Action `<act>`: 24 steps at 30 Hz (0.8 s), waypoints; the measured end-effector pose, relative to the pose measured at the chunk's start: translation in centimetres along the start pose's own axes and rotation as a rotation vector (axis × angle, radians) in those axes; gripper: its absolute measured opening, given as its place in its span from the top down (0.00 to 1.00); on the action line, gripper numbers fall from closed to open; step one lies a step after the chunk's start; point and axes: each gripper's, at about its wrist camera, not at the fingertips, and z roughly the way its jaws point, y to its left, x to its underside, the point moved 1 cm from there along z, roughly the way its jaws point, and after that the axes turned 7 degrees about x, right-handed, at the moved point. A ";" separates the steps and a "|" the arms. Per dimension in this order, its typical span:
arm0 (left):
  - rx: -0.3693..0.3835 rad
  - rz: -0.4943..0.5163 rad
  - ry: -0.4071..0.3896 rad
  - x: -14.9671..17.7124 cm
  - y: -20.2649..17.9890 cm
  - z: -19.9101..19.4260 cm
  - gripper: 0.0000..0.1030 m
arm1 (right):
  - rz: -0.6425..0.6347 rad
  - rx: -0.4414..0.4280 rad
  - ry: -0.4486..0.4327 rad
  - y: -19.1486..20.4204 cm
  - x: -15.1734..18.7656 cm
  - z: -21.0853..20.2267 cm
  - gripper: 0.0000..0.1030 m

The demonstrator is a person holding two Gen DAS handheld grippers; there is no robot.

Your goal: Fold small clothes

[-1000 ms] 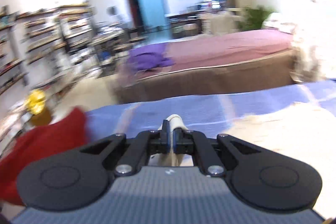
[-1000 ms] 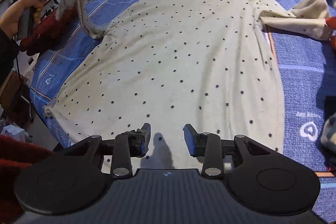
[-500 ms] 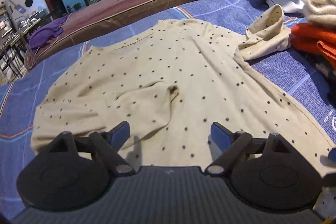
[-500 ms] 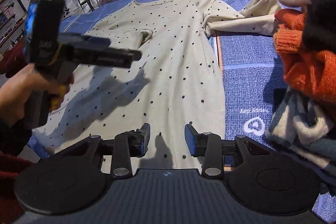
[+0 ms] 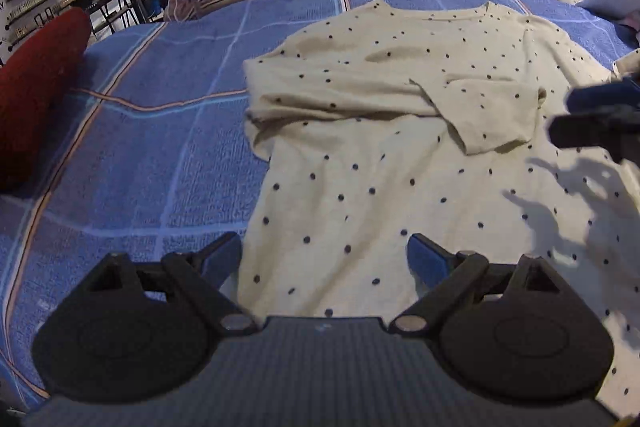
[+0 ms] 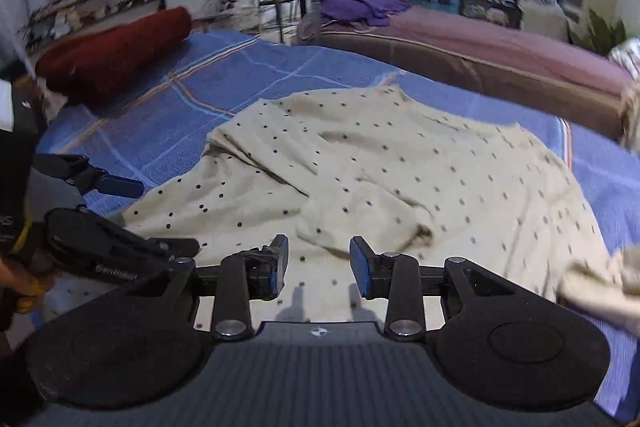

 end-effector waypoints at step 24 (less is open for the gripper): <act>0.031 -0.085 -0.001 0.9 1.2 1.0 0.00 | 0.957 0.143 -0.100 -17.6 5.0 -1.8 0.93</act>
